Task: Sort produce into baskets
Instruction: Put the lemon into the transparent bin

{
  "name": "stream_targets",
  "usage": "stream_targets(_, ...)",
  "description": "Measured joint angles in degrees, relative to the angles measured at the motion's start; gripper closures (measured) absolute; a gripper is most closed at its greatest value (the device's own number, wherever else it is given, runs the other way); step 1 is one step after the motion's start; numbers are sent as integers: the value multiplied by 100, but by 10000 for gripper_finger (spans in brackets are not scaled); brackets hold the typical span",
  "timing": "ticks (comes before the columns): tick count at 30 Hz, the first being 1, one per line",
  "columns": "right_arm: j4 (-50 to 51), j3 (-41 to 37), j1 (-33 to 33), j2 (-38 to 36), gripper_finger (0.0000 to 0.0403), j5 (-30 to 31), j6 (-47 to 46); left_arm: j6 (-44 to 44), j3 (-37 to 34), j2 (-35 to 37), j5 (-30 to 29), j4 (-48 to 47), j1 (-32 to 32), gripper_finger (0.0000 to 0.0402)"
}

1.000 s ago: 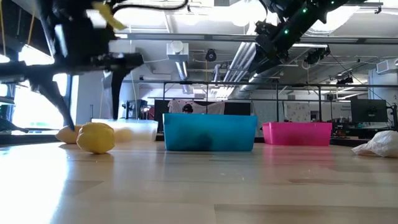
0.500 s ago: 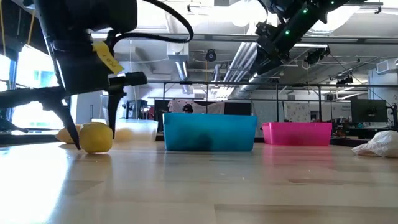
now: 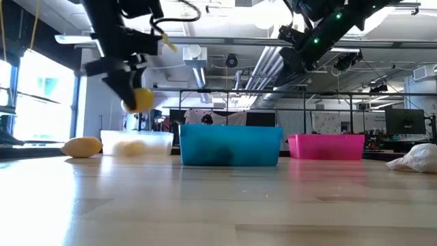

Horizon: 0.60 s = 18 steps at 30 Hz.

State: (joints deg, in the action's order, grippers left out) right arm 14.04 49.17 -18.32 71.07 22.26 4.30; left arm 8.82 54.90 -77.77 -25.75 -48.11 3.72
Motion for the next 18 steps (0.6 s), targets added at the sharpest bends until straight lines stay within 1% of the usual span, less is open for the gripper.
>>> stream_targets(2, -189, -87, 102, 0, 393, -20, 7, -231, 0, 245, -213, 12, 698, 270)
stream_targets(4, -410, -172, 195, 0, 390, -22, 18, -255, 0, 396, -205, 176, 1432, 270)
stream_targets(7, -593, -251, 286, 0, 378, -26, 20, -60, -1, 411, 120, 533, 2427, 270)
stream_targets(11, -640, -252, 307, 0, 380, -25, 21, 312, 0, 112, 723, 986, 3503, 270)
stream_targets(15, -660, -252, 307, 0, 396, -24, 21, 506, -1, -372, 1160, 1351, 4226, 270)
stream_targets(18, -663, -252, 307, 0, 401, -25, 53, 655, 91, -765, 1233, 1525, 4495, 270)
